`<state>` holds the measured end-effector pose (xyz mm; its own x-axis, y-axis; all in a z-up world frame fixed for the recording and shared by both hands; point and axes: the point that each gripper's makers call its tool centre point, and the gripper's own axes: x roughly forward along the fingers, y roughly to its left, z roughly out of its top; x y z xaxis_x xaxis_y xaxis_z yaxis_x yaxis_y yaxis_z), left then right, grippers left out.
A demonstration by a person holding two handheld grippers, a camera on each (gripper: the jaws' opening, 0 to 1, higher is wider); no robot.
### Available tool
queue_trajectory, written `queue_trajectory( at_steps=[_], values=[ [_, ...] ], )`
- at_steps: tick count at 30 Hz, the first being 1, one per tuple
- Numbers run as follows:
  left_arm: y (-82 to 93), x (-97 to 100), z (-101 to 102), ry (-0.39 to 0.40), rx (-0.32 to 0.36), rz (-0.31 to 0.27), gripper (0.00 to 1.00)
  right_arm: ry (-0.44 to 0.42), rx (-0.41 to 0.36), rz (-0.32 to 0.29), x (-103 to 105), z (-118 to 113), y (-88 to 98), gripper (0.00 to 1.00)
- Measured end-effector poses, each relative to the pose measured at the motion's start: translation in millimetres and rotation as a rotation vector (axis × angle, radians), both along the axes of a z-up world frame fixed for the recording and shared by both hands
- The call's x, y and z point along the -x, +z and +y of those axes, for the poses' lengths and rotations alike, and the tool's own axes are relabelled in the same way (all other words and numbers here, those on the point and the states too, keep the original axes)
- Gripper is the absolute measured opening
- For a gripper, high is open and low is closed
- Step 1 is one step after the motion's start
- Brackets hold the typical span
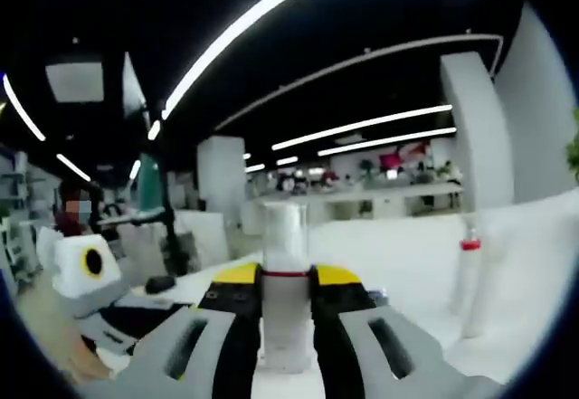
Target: Arrange the skincare products in the storage area until every visible bottle or jar stands upright without overlapping.
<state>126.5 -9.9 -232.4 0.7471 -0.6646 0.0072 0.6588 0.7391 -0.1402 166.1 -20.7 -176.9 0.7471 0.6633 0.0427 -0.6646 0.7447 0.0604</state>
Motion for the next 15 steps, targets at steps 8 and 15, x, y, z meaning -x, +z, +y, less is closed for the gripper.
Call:
queue_trajectory(
  at_steps=[8, 15],
  values=[
    [-13.7, 1.2, -12, -0.045, -0.031, 0.035, 0.33, 0.046, -0.028, -0.013, 21, 1, -3.2, 0.19],
    [-18.4, 7.7, -18, -0.076, -0.027, 0.082, 0.21, 0.059, -0.017, -0.02, 26, 3, -7.9, 0.19]
  ],
)
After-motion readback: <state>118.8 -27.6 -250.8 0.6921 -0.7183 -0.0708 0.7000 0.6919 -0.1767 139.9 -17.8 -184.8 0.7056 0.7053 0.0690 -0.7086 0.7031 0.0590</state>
